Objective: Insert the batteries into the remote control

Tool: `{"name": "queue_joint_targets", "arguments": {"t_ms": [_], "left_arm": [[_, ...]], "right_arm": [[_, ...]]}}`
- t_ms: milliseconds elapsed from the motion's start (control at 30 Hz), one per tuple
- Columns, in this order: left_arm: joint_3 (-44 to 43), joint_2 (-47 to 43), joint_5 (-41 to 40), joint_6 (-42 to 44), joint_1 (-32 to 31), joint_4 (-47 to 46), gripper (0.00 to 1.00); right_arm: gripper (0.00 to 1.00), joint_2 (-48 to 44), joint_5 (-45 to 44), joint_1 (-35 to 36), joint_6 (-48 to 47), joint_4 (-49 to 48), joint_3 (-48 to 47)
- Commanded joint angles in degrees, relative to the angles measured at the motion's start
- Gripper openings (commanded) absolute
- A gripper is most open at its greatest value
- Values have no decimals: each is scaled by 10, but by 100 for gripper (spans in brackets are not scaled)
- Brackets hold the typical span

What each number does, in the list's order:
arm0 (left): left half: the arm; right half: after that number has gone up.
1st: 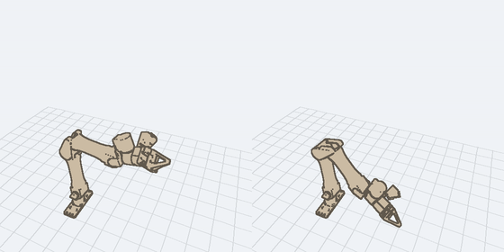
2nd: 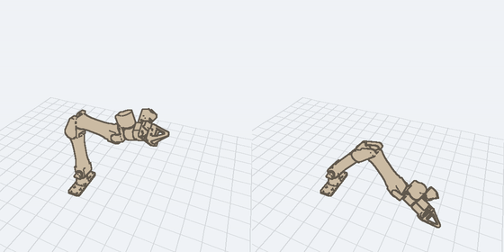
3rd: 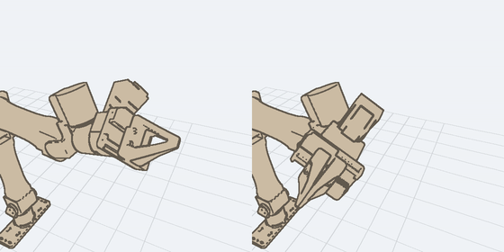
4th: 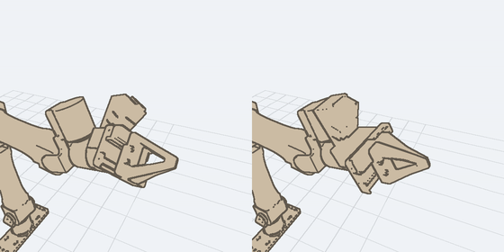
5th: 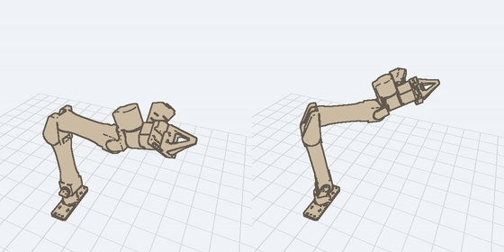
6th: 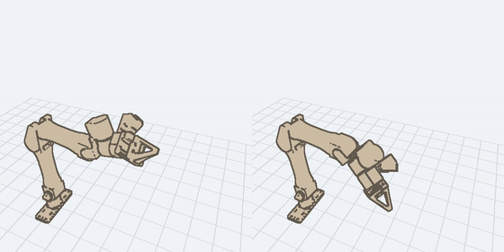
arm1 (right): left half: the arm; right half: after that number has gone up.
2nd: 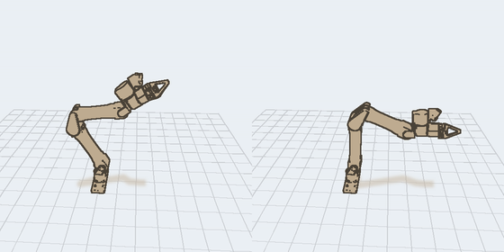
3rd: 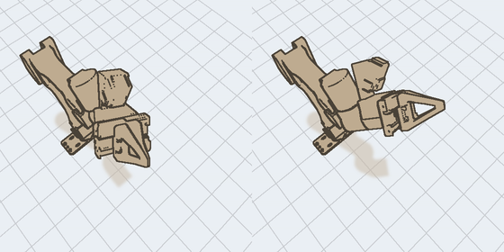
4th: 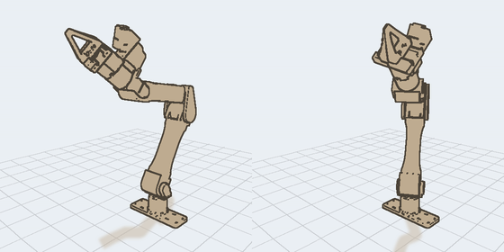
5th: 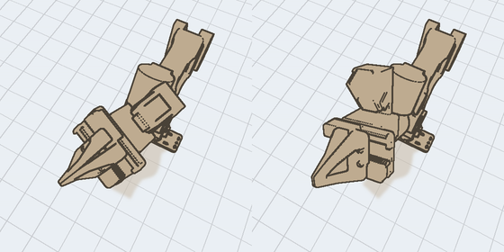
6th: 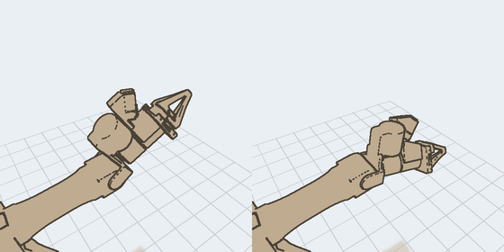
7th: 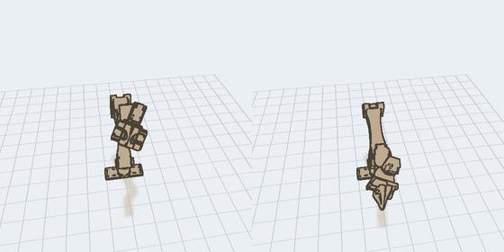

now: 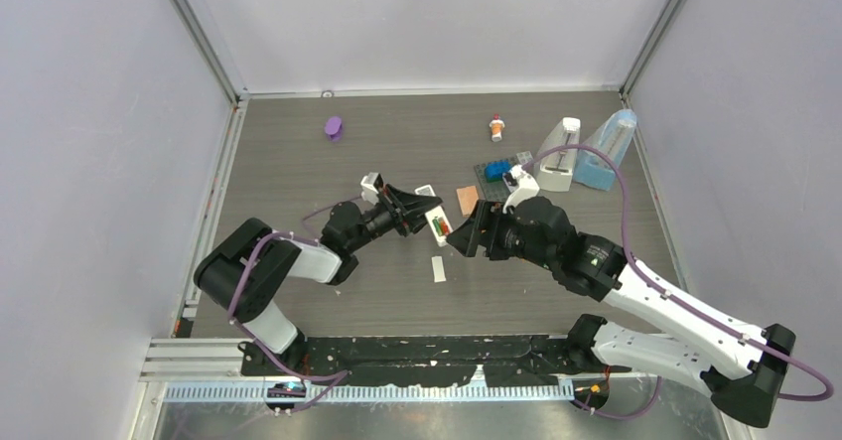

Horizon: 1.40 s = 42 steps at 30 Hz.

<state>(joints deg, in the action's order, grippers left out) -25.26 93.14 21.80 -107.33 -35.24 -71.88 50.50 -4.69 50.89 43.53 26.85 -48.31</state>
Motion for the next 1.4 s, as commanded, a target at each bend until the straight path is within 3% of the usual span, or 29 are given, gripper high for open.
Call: {"name": "queue_joint_targets", "arguments": {"t_ms": [0, 1367], "left_arm": [[-18, -24, -19, -76, -18, -45, 0], [-35, -22, -9, -89, -32, -5, 0]], "right_arm": [[80, -21, -28, 3, 69, -113, 23], [73, -25, -57, 3, 54, -106, 42]]}}
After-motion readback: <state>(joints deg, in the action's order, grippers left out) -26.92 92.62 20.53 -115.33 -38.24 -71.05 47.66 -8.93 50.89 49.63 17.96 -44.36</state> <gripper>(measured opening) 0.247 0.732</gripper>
